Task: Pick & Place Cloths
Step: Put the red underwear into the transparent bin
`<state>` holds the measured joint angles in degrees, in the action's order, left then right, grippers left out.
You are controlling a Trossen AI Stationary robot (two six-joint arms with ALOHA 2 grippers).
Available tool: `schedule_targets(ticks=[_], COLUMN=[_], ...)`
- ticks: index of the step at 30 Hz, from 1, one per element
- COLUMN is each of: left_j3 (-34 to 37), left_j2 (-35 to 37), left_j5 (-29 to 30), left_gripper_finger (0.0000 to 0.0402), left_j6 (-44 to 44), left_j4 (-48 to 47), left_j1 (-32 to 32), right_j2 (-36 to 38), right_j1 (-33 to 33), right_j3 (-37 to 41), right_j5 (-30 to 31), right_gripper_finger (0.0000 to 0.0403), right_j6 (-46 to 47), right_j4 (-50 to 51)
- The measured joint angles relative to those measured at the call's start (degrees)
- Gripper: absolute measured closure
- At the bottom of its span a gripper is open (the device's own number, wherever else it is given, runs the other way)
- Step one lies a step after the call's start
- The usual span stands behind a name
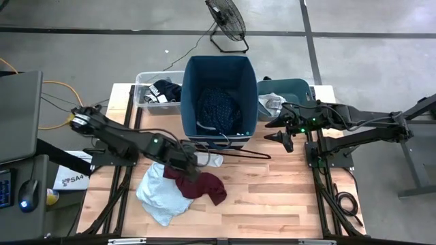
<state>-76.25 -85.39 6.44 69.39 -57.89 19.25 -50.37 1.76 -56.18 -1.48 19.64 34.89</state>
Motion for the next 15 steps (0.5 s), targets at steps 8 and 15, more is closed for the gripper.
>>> schedule_targets(ticks=[8,15], left_j3=[0.0,0.0], left_j2=[-4.7,-7.8], left_j5=[-4.2,-6.0], left_gripper_finger=[0.0255,0.0199], left_j6=[-2.7,-4.6], left_j4=[-0.1,-0.2], left_j1=[0.0,-0.1], right_j2=[0.0,0.0], right_j1=[0.0,0.0], right_j3=[0.0,0.0], right_j5=[0.0,0.0], right_gripper_finger=[0.0166,0.0166], right_j6=[0.0,0.0], right_j4=[0.0,0.0])
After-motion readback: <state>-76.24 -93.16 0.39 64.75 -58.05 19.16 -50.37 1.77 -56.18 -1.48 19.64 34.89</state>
